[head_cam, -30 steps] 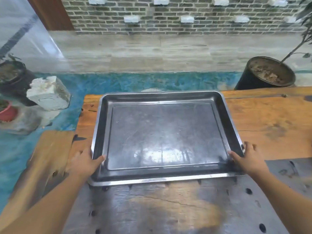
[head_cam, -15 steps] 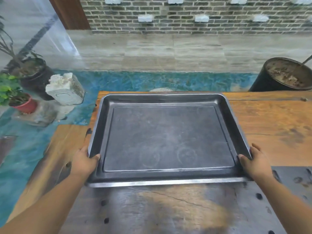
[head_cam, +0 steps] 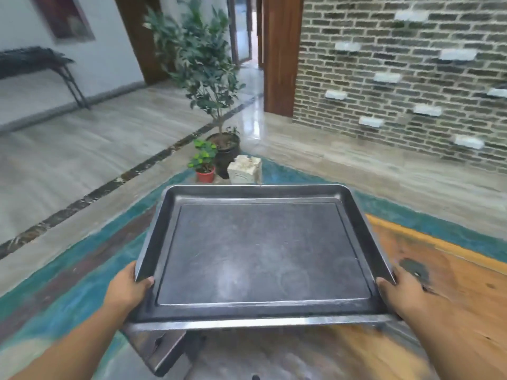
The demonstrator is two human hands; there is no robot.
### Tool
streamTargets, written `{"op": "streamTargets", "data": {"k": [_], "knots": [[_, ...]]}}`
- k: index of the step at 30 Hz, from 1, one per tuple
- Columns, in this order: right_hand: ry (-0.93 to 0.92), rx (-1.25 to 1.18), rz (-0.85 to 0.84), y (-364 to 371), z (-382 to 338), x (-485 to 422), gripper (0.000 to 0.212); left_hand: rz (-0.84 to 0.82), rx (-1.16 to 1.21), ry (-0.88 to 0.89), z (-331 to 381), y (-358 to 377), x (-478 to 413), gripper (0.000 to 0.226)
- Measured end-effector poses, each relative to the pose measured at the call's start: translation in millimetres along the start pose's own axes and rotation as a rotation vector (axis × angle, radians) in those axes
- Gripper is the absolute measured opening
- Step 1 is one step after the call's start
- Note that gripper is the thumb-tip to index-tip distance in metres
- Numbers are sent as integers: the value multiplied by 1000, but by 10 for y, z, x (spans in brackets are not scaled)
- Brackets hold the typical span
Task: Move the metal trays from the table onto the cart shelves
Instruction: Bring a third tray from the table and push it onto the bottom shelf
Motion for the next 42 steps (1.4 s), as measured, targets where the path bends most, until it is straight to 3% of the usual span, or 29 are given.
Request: {"op": "streamTargets", "data": {"k": [8, 13, 20, 24, 32, 42], "knots": [[-362, -70, -168, 958, -2542, 1083, 13, 272, 125, -248, -2376, -2142, 938, 36], [-602, -40, -275, 1640, -3892, 2196, 22, 423, 231, -414, -3895, -3048, 1921, 31], [-830, -63, -526, 2724, -5090, 3842, 8, 637, 322, -698, -5577, -3649, 3643, 30], [-980, -49, -680, 3356, -5680, 4741, 18, 765, 375, -893, -6234, -3560, 4683, 31], [-1312, 20, -1009, 4530, -6500, 6616, 15, 1031, 516, -1279, -6497, -2964, 6494, 33], [-1730, 183, -1323, 5184, -6374, 8746, 10, 1306, 681, -1725, -5613, -1592, 7966, 39]]}}
Point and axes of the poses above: each hand's wrist, its own x-axis away from the middle knuckle, its own y-axis out of the palm, z = x × y, the point moved 9 cm from there along -x, towards the middle knuckle, and after that the axes turned 4 degrees about -y, right-handed, at the moved point
